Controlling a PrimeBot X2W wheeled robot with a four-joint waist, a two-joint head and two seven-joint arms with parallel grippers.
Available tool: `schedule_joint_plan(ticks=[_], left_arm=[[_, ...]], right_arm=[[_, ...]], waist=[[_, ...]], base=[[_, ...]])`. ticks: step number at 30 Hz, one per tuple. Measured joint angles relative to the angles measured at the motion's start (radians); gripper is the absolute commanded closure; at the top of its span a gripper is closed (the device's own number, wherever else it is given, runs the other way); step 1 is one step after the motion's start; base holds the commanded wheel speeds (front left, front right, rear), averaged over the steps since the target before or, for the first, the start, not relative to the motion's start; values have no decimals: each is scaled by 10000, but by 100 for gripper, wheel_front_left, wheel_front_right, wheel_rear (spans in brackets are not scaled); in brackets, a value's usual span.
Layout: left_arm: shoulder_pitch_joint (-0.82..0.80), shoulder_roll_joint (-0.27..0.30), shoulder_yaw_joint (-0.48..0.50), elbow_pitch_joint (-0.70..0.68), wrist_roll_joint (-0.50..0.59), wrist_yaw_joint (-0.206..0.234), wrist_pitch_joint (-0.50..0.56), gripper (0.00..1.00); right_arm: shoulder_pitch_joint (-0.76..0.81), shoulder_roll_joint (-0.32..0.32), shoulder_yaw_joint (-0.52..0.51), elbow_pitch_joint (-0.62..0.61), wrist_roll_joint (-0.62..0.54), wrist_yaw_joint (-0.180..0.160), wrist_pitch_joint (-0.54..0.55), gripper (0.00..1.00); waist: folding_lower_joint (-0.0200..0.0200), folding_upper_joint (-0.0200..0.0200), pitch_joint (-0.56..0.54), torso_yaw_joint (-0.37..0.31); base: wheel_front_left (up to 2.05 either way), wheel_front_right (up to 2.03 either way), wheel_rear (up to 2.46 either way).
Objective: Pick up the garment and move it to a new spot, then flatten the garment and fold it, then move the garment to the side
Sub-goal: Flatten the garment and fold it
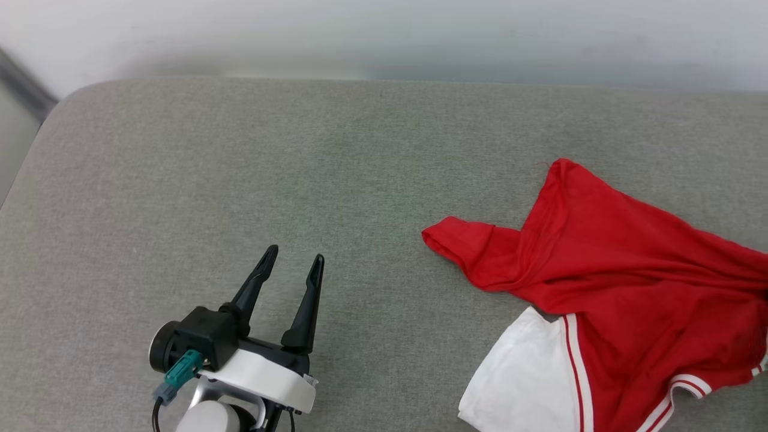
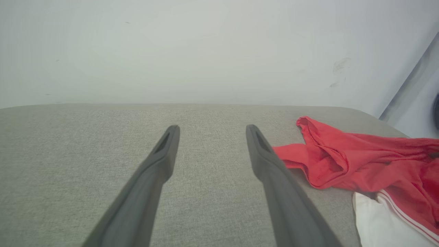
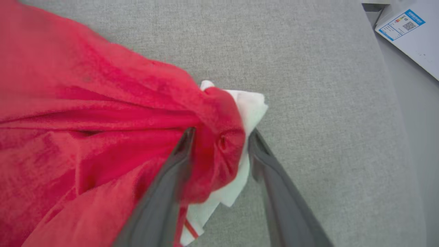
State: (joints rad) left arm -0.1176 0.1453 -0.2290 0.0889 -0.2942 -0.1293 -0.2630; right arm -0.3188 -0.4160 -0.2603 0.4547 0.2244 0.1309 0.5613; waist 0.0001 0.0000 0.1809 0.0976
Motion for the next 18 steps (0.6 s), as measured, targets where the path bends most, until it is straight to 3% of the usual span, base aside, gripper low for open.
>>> schedule_joint_plan(ticks=[14, 18], left_arm=[[388, 35, -153, -236, -219, 0, 0, 0], [692, 0, -485, -297, -380, 0, 0, 0]], right_arm=[[1121, 397, 1181, -3189, 719, 2, -4422, 0], [1834, 1060, 790, -4096, 564, 2, -5739, 0]], waist=[[0, 0, -655, -749], [0, 0, -816, -950]], base=[[0, 0, 0], [0, 0, 0]])
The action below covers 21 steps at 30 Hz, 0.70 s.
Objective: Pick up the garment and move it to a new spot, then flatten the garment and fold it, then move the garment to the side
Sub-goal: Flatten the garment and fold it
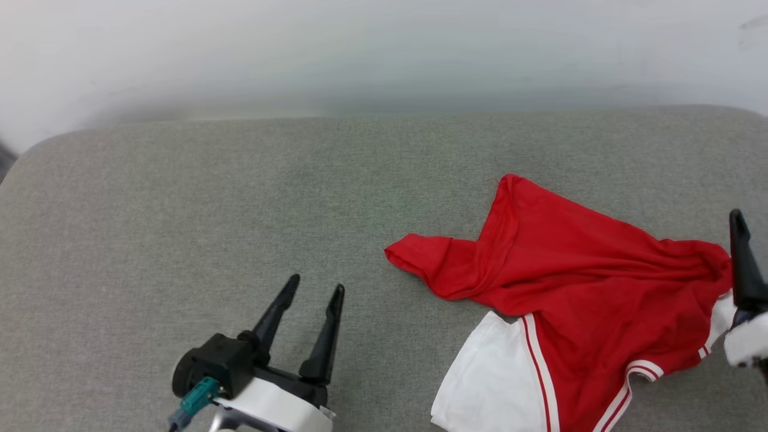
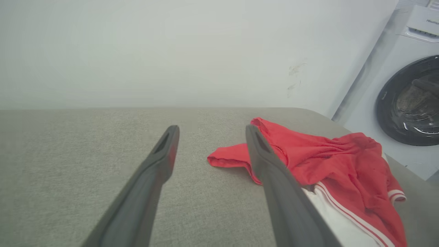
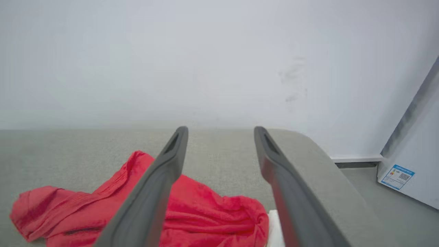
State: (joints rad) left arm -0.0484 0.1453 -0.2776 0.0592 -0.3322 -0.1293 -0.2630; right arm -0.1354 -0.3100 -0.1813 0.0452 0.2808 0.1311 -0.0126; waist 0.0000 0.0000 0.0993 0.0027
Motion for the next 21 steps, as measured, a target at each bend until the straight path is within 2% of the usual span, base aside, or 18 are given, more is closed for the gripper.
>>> schedule_joint_plan(ticks=[4, 9, 11, 14, 18, 21], left_arm=[[205, -123, -364, -6, -525, 0, 0, 0], [189, 222, -1091, 54, -612, 2, 324, 0], [-51, 391, -1511, -61, -754, 0, 1060, 0], [-529, 621, -2084, -253, -1037, 2, 2713, 0], [-1152, 589, -2834, -430, -1394, 2, 5214, 0], [-1782, 514, -3346, -324, -1344, 4, 6633, 0]], right_arm=[[629, 679, -213, -690, -184, -2, -815, 0], [629, 719, -245, -911, -257, -2, -978, 0], [593, 704, -322, -1024, -259, -2, -936, 0], [550, 721, -454, -1156, -307, -2, -892, 0], [551, 888, -441, -1313, -395, -2, -853, 0], [532, 978, -341, -1371, -456, -2, -834, 0]], waist=[[-2, 0, -32, -136], [-2, 0, 100, -285], [-1, 0, 180, -322], [-1, 0, 312, -375], [-1, 0, 548, -469], [-2, 0, 770, -571]], base=[[0, 0, 0], [0, 0, 0], [0, 0, 0], [0, 0, 0], [0, 0, 0], [0, 0, 0]])
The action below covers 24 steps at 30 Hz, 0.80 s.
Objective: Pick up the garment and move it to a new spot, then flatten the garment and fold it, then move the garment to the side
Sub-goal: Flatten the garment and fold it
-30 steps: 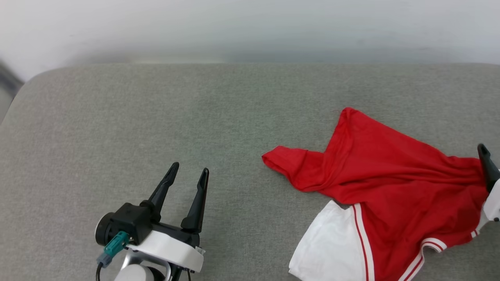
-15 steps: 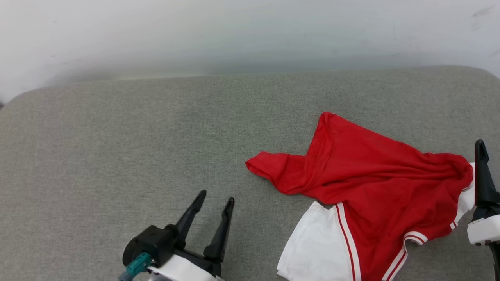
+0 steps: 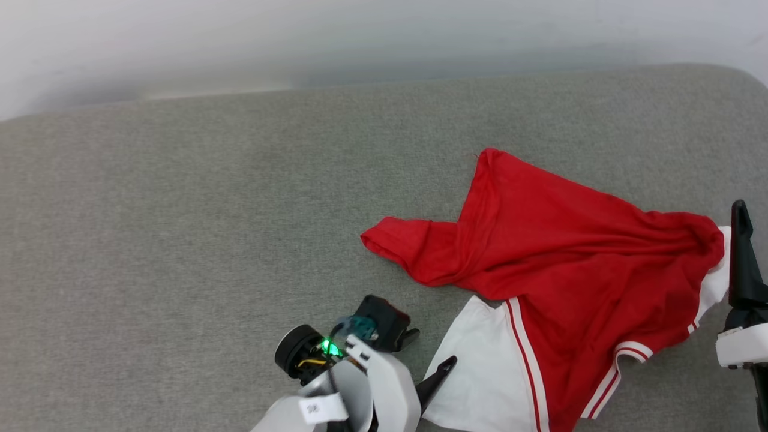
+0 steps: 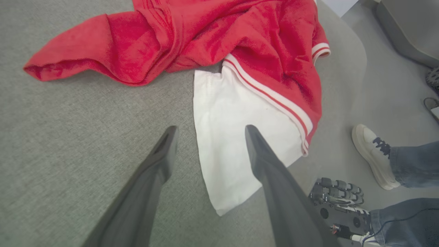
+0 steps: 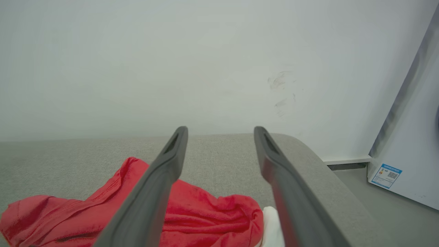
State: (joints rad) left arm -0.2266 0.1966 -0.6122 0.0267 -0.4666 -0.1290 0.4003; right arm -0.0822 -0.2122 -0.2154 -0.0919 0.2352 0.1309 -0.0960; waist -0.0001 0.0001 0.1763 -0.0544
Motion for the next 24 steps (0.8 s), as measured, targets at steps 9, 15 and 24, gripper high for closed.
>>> schedule_joint_plan(ticks=[9, 15, 24], left_arm=[[-1464, -550, -700, 1521, 253, 104, 1835, 0], [-2139, -662, -986, 2483, 694, 186, 2048, 0], [-2239, -796, -316, 3361, 303, 487, 702, 100]], right_arm=[[-303, 113, 297, 127, -155, 0, -113, 0], [-411, 111, 374, 387, -153, 0, -282, 0], [-505, -23, 573, 673, -159, 2, -391, 0]], waist=[[2, 0, 702, -491], [2, 0, 1022, -742], [2, 0, 948, -606]], base=[[0, 0, 0], [0, 0, 0], [0, 0, 0]])
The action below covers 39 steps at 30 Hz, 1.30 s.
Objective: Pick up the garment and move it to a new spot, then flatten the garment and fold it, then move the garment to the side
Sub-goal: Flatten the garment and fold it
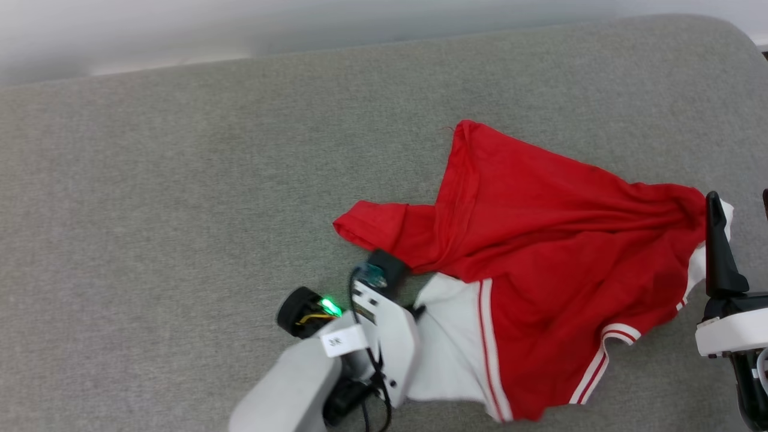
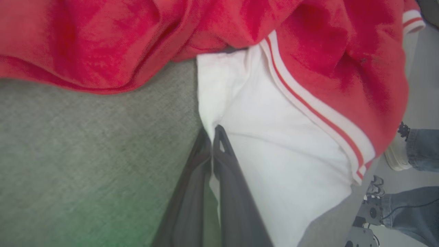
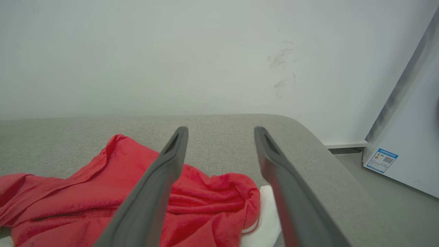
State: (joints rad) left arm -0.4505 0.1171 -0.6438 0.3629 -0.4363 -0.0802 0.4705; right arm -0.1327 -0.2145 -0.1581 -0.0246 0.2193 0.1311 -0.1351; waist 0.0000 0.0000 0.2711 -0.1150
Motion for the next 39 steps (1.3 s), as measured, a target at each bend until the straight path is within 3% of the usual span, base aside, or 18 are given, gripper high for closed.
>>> schedule_joint_plan(ticks=[7, 16, 22, 23, 24, 34, 39], left_arm=[[81, 614, 1369, 13, -345, 635, -1674, 100], [1221, 1540, 2646, -623, -928, 1262, -2385, 100], [2376, 1987, 3005, -1007, -1200, 1427, -2621, 100], [2495, 2010, 2986, -1053, -1193, 1421, -2719, 62], [2597, 2038, 2974, -1114, -1145, 1384, -2901, 0], [2666, 2190, 3166, -1797, -228, 920, -6604, 0], [2917, 2320, 3453, -2711, 395, 819, -7292, 0]], right_arm=[[120, -125, 142, 184, 29, -2, 182, 0], [312, -194, 309, 270, 88, -2, 577, 0], [394, -157, 307, 384, 86, -2, 765, 0], [402, -150, 324, 408, 86, 0, 798, 0], [406, -140, 351, 439, 82, -2, 809, 0], [513, -127, 556, 548, 73, -2, 926, 0], [594, -140, 727, 447, 98, -2, 1016, 0]], waist=[[0, 0, -419, 411], [0, 0, -825, 997], [0, 0, -910, 1173], [0, 0, -915, 1193], [0, 0, -925, 1210], [0, 0, -1378, 1389], [0, 0, -1637, 1468]], base=[[0, 0, 0], [0, 0, 0], [0, 0, 0], [0, 0, 0], [0, 0, 0], [0, 0, 0], [0, 0, 0]])
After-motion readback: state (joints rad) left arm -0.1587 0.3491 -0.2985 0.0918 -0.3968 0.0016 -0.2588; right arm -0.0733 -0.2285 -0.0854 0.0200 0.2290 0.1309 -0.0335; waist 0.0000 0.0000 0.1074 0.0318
